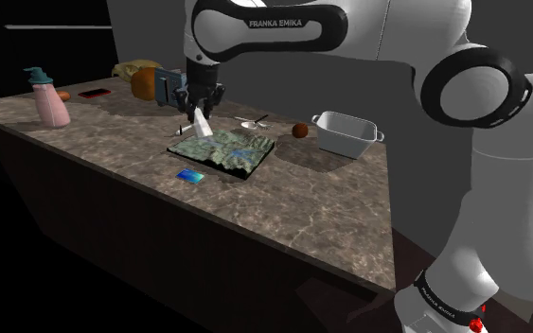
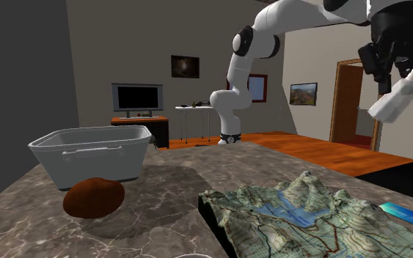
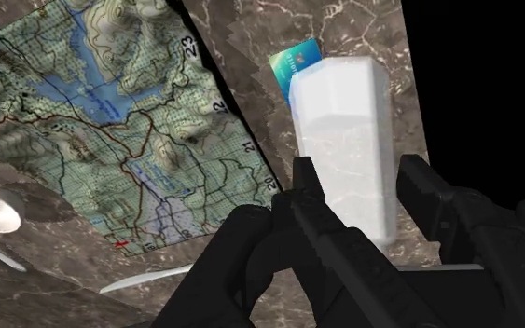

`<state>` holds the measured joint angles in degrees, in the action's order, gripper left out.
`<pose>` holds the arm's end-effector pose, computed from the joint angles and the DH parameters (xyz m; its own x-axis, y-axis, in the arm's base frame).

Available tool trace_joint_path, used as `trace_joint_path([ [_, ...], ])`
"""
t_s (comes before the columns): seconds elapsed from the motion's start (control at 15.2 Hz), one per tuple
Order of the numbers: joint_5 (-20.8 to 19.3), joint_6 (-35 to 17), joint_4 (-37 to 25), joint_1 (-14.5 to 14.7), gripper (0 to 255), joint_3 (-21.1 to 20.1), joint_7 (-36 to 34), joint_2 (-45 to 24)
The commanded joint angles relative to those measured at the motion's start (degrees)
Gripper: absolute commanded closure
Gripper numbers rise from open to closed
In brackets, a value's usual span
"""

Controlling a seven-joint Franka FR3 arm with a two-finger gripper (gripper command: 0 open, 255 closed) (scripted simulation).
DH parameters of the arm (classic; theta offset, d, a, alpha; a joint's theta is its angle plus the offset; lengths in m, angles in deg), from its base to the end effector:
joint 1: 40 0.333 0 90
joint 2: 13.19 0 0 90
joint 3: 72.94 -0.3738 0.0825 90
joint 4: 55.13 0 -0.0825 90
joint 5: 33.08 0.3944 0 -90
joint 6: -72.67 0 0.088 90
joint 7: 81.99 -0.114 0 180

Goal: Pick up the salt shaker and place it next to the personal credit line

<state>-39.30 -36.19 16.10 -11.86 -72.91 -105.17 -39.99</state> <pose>0.6674 0.3469 0.5611 0.9706 0.1115 0.2133 0.1085 -0.9938 0.0256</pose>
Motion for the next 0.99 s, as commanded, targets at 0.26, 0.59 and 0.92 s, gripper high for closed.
trace_joint_path([
  [0.26, -0.6, 9.2, -23.9, 3.1, 255, -0.4, -2.4, -15.0],
  [0.59, -0.7, 3.9, -16.6, 3.0, 255, -0.4, -3.0, -13.0],
  [0.92, -0.9, -0.5, -11.3, 2.9, 255, -0.4, -3.5, -12.2],
])
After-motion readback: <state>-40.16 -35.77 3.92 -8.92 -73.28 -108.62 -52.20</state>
